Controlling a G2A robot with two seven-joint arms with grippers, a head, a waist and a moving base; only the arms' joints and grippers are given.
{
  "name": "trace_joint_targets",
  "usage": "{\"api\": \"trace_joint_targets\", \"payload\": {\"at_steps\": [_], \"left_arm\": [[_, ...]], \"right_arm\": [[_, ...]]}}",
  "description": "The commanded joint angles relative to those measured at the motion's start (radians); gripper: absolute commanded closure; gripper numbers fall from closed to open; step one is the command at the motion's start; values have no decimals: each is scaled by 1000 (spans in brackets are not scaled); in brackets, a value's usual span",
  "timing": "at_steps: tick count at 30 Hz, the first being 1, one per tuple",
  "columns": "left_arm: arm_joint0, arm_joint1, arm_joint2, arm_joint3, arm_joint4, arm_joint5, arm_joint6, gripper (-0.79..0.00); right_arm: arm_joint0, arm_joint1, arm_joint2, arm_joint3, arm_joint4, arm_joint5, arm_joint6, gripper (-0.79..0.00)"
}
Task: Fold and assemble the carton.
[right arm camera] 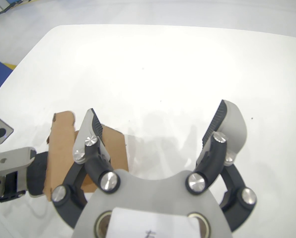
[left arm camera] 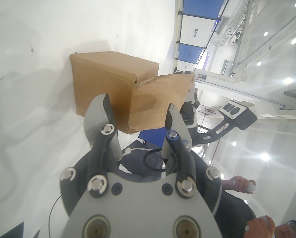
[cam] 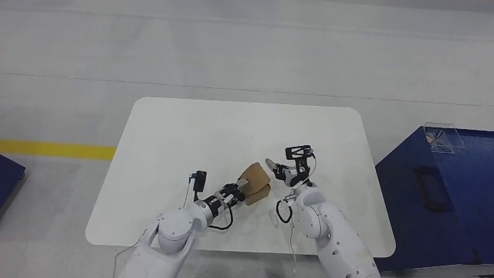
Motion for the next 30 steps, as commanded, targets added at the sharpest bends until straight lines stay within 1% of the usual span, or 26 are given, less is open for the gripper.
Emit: {"api": "trace_joint_targets", "payload": {"at_steps": [1, 7, 23, 30], "left_arm": [[-1, 0, 5, 3, 7, 1, 7, -388], [-10, -2, 18, 14, 7, 10, 11, -379], [-24, -6, 40, 29, 2, 11, 18, -366], [-26, -7, 51, 26, 20, 31, 42, -366]], "right_arm": [[0, 1, 14, -9, 27, -14, 10, -785], [-24, 6, 8, -34, -3, -70, 15, -785], [10, -5, -54, 35, -46, -40, 26, -785], [22, -10, -69, 63, -71, -12, 10, -785]]}}
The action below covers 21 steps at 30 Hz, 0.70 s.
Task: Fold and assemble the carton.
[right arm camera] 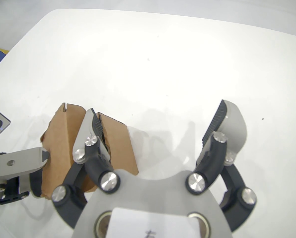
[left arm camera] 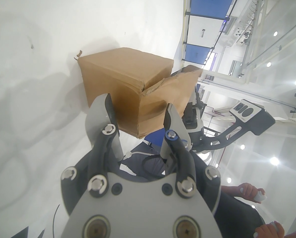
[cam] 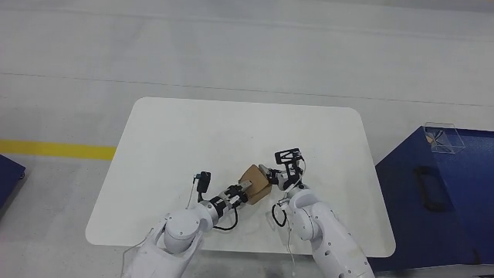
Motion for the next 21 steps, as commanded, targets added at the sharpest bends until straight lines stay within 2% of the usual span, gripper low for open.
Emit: {"api": "trace_joint_targets", "payload": {"at_steps": [1, 15, 21], "left_arm": [[-1, 0, 2, 1, 2, 6, 4, -363], [-10, -3, 9, 6, 3, 28, 21, -342], [-13, -4, 10, 7, 3, 36, 25, -342]], "right_arm": [[5, -1, -1, 11, -1, 1, -2, -785], [31, -4, 6, 64, -3, -4, -16, -785], [27, -1, 13, 54, -15, -38, -10, -785]]}}
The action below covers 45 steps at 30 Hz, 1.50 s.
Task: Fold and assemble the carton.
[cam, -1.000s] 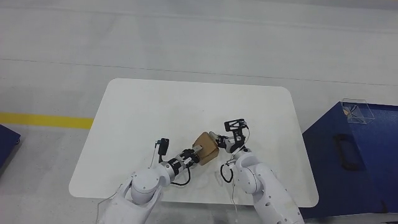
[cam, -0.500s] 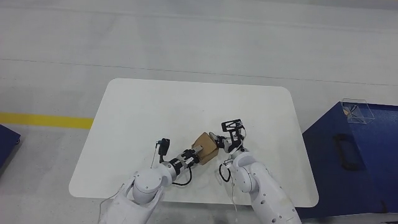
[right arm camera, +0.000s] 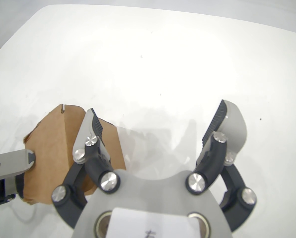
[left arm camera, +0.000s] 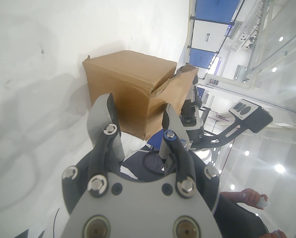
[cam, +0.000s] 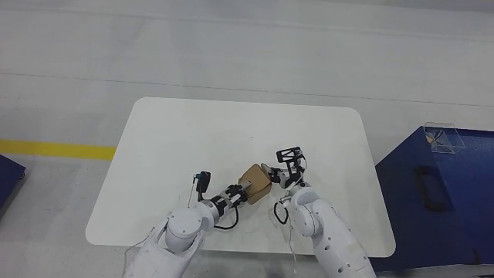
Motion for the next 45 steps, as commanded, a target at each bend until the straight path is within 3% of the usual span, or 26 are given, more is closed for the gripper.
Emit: {"api": "trace_joint_targets", "payload": {"at_steps": [1, 30, 41, 45], "left_arm": [[-1, 0, 2, 0, 1, 2, 2, -342], [-33, -12, 26, 30, 4, 60, 40, -360], [-25, -10, 17, 18, 6, 62, 37, -363], [-24, -10, 16, 17, 7, 62, 36, -366]], "right_arm": [[-3, 1, -1, -3, -7, -10, -2, -785], [26, 1, 40, 13, 24, -16, -1, -785], [-25, 11, 59, -65, 82, -160, -5, -785], [-40, 17, 53, -73, 25, -165, 14, -785]]}}
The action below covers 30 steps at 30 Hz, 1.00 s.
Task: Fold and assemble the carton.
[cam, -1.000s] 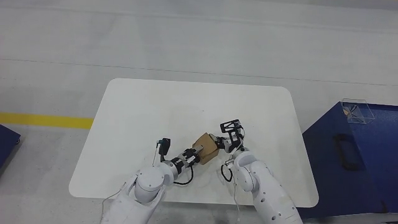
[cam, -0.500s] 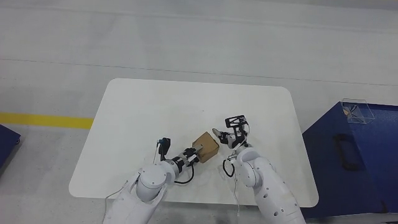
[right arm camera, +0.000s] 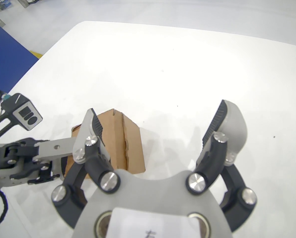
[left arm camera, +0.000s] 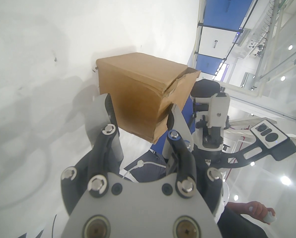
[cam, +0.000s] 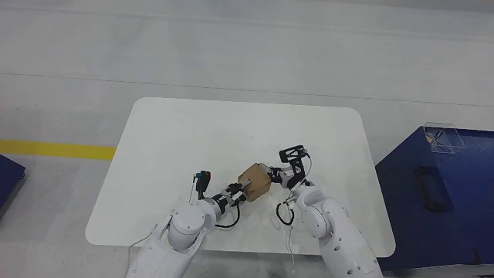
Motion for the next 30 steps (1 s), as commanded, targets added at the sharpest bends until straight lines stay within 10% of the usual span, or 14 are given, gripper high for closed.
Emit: {"api": "trace_joint_targets", "payload": {"at_steps": [1, 8, 18, 22, 30], "left_arm": [[0, 0, -1, 0, -1, -1, 0, -369], [8, 1, -8, -11, -3, -13, 2, -385], [84, 15, -38, -120, 57, -126, 36, -773], [133, 25, -39, -176, 193, -285, 117, -785], [133, 25, -39, -176, 193, -285, 117, -785]], "right_arm": [[5, 0, -9, 14, -33, 31, 11, -785], [48, -11, -41, 74, -38, 95, 41, -785], [69, -15, -58, 95, -56, 124, 63, -785], [58, -11, -26, 63, -17, 106, 47, -785], [121, -12, 4, 125, -15, 179, 92, -785]]}}
